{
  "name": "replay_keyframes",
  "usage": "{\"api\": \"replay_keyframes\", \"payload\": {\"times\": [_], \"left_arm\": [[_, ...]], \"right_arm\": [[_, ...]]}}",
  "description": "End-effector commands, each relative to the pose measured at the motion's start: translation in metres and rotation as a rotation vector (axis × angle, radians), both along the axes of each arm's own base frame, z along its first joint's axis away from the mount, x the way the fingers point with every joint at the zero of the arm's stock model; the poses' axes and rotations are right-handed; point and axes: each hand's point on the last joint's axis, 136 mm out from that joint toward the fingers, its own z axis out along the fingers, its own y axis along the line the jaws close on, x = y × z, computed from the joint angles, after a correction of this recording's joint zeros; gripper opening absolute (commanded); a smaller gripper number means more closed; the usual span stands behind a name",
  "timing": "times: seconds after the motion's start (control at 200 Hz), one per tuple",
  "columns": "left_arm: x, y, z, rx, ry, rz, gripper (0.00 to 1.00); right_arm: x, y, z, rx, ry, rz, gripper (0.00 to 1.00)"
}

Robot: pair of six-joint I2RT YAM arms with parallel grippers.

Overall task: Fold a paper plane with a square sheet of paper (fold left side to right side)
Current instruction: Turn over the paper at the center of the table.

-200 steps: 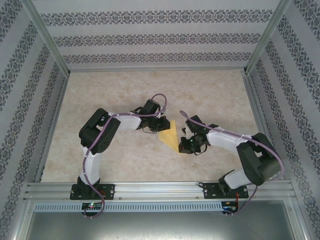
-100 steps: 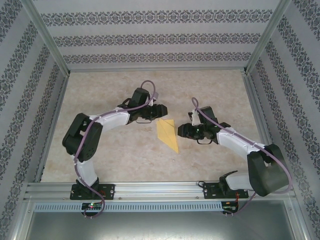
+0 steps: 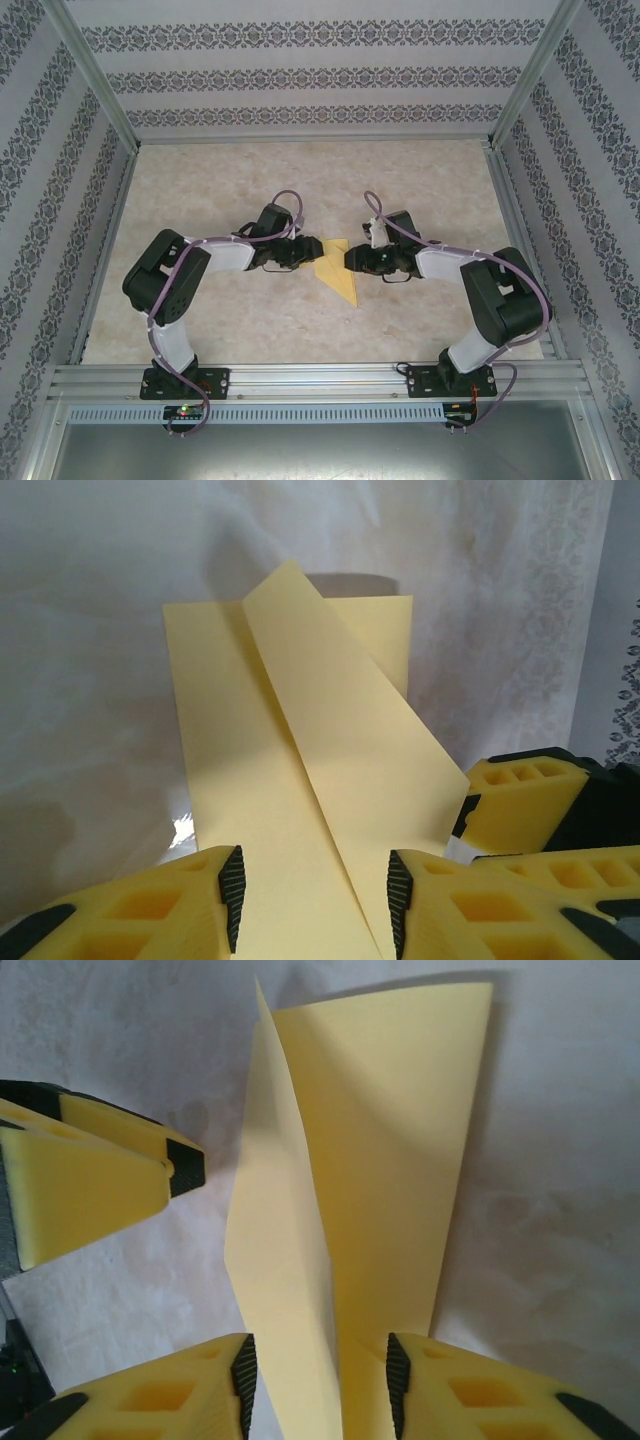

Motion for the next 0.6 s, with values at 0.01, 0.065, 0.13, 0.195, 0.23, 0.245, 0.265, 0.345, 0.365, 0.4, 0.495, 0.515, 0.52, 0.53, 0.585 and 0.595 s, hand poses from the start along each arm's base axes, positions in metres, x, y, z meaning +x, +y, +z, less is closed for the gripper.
{"api": "replay_keyframes", "payload": {"times": [0.01,0.065,0.13,0.195,0.23,0.245,0.265,0.345,0.365,0.4,0.495,0.515,0.52,0.53,0.585,0.595], "left_arm": [[0.007,-0.017,0.011,-0.059,-0.036,-0.017,0.46],[0.008,-0.018,0.010,-0.056,-0.033,-0.016,0.46],[0.009,-0.018,0.008,-0.055,-0.029,-0.012,0.47],[0.009,-0.018,0.007,-0.054,-0.023,-0.011,0.48],[0.009,-0.019,0.007,-0.054,-0.021,-0.013,0.48],[0.010,-0.019,0.007,-0.054,-0.024,-0.010,0.48],[0.010,-0.019,0.006,-0.053,-0.022,-0.011,0.48],[0.010,-0.021,0.006,-0.053,-0.019,-0.015,0.49],[0.010,-0.021,0.006,-0.054,-0.018,-0.017,0.49],[0.010,-0.023,0.007,-0.057,-0.019,-0.021,0.49],[0.011,-0.029,0.009,-0.063,-0.021,-0.034,0.50],[0.011,-0.030,0.008,-0.061,-0.021,-0.036,0.51],[0.012,-0.030,0.009,-0.062,-0.022,-0.037,0.51],[0.012,-0.030,0.009,-0.062,-0.021,-0.037,0.51],[0.012,-0.033,0.009,-0.062,-0.022,-0.043,0.51],[0.013,-0.034,0.008,-0.062,-0.021,-0.044,0.51]], "right_arm": [[0.009,0.009,0.008,0.038,-0.044,0.034,0.29],[0.010,0.009,0.007,0.037,-0.043,0.029,0.21],[0.010,0.006,0.006,0.025,-0.040,0.023,0.10],[0.011,0.003,0.005,0.008,-0.045,0.014,0.03],[0.010,0.000,0.005,-0.004,-0.046,0.008,0.00],[0.011,-0.001,0.005,-0.008,-0.047,0.005,0.00],[0.011,-0.002,0.005,-0.017,-0.051,0.001,0.00],[0.010,-0.008,0.006,-0.034,-0.060,-0.014,0.00],[0.011,-0.009,0.007,-0.034,-0.063,-0.017,0.00],[0.011,-0.011,0.007,-0.032,-0.062,-0.022,0.00],[0.009,-0.012,0.009,-0.028,-0.062,-0.024,0.00],[0.010,-0.013,0.009,-0.029,-0.062,-0.027,0.00],[0.009,-0.013,0.008,-0.030,-0.061,-0.026,0.00],[0.009,-0.014,0.008,-0.030,-0.061,-0.028,0.00],[0.009,-0.014,0.009,-0.026,-0.062,-0.028,0.00],[0.009,-0.014,0.009,-0.025,-0.061,-0.027,0.00]]}}
